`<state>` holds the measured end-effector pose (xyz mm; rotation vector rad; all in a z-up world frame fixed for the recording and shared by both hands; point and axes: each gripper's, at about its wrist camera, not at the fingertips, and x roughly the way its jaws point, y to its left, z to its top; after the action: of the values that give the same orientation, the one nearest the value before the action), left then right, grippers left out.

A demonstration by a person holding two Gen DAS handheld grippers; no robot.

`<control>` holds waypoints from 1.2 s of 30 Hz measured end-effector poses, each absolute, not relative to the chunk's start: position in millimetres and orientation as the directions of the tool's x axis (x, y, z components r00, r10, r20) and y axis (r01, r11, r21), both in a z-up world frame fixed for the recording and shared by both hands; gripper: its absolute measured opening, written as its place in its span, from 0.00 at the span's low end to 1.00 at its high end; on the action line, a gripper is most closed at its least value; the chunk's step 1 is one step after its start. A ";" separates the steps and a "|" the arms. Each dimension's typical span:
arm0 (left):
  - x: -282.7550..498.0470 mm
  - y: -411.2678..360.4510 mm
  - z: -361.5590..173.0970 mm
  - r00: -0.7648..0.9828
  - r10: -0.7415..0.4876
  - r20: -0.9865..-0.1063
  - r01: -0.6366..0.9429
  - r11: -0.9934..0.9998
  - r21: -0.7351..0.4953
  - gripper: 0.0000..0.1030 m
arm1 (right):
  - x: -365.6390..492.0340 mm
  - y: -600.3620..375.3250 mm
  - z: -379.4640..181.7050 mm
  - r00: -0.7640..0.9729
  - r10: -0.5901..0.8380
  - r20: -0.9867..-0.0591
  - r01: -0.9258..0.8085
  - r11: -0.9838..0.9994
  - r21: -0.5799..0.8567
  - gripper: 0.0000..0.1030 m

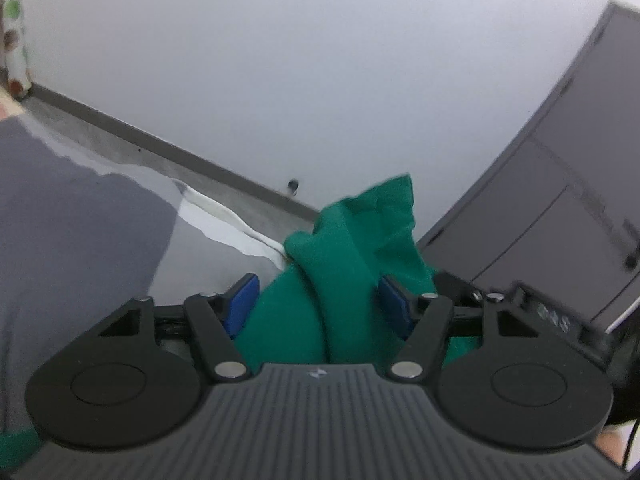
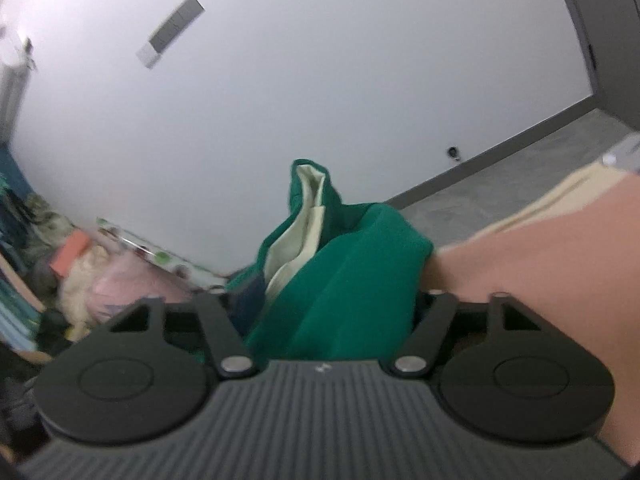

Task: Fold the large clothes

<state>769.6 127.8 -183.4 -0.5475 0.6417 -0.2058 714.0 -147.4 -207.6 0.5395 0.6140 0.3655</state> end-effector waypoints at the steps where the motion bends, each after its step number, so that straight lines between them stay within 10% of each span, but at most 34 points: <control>1: 772.0 124.8 -180.8 0.775 -0.358 -0.520 0.025 0.840 -0.542 0.56 | 716.6 -144.7 -205.4 0.757 0.465 -0.460 -0.158 0.813 0.560 0.46; 5: 776.8 119.5 -167.1 0.740 -0.340 -0.580 0.027 0.877 -0.479 0.27 | 720.1 -139.2 -192.5 0.749 0.444 -0.492 -0.163 0.843 0.513 0.18; 8: 766.1 122.9 -153.1 0.739 -0.337 -0.583 0.035 0.884 -0.467 0.20 | 712.9 -135.9 -178.7 0.754 0.432 -0.494 -0.192 0.865 0.464 0.17; 36: 360.3 90.2 -46.4 0.797 -0.354 -0.490 0.199 0.919 -0.340 0.18 | 329.7 -196.6 -45.6 0.769 0.569 -0.291 -0.545 0.822 0.168 0.14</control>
<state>360.3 90.2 -46.4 -0.2795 0.5776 -0.3008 329.7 -196.6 -45.6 0.0753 0.3395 0.6047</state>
